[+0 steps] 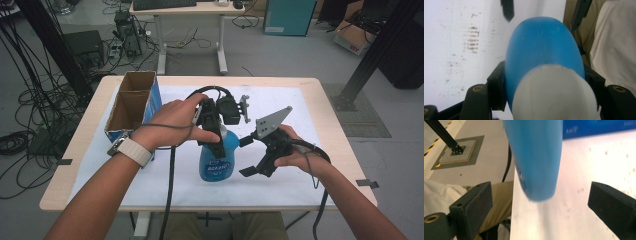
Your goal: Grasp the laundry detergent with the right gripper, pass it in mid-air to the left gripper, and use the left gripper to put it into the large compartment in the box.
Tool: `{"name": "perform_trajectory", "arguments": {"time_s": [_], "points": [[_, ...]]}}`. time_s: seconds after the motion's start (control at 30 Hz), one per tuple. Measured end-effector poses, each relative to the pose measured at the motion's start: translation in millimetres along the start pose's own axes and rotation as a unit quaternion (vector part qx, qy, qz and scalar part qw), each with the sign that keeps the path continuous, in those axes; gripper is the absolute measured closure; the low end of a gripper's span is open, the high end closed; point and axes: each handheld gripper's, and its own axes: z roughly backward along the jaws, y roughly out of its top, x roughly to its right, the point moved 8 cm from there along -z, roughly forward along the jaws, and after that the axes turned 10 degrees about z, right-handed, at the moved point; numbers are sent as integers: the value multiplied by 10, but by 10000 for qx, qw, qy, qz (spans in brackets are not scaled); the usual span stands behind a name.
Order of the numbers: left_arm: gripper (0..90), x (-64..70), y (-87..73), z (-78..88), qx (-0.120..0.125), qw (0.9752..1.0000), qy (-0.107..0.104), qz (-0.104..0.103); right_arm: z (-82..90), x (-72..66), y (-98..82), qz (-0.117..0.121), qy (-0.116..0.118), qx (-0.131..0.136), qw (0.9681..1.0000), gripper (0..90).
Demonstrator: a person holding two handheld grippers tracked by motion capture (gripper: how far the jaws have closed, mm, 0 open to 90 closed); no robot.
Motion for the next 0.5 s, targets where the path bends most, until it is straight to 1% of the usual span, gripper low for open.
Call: {"name": "perform_trajectory", "arguments": {"time_s": [0.13,0.17,0.23,0.27,0.3,0.4,0.43,0.47,0.5], "points": [[372,-50,-2,41,58,9998,155,148,66,43,-150,-146,-84,-337,9993,59],[372,-61,-3,61,58,9997,176,150,88,50,-184,-207,-103,-413,9989,59],[372,-70,-6,107,25,9996,174,205,136,76,-254,-238,-163,-570,9980,62],[372,-73,-2,131,51,9995,188,253,165,89,-291,-255,-205,-663,9973,62],[372,-74,-5,157,37,9993,180,318,195,104,-325,-261,-247,-741,9966,62],[372,-107,-12,249,36,9984,254,509,295,129,-413,-278,-332,-976,9943,66],[372,-109,-9,272,90,9976,256,637,341,134,-444,-290,-386,-1084,9929,66],[372,-123,-12,301,88,9969,291,719,379,139,-467,-283,-412,-1159,9920,67],[372,-143,-14,335,92,9967,327,743,413,143,-488,-298,-440,-1213,9912,69]]}}
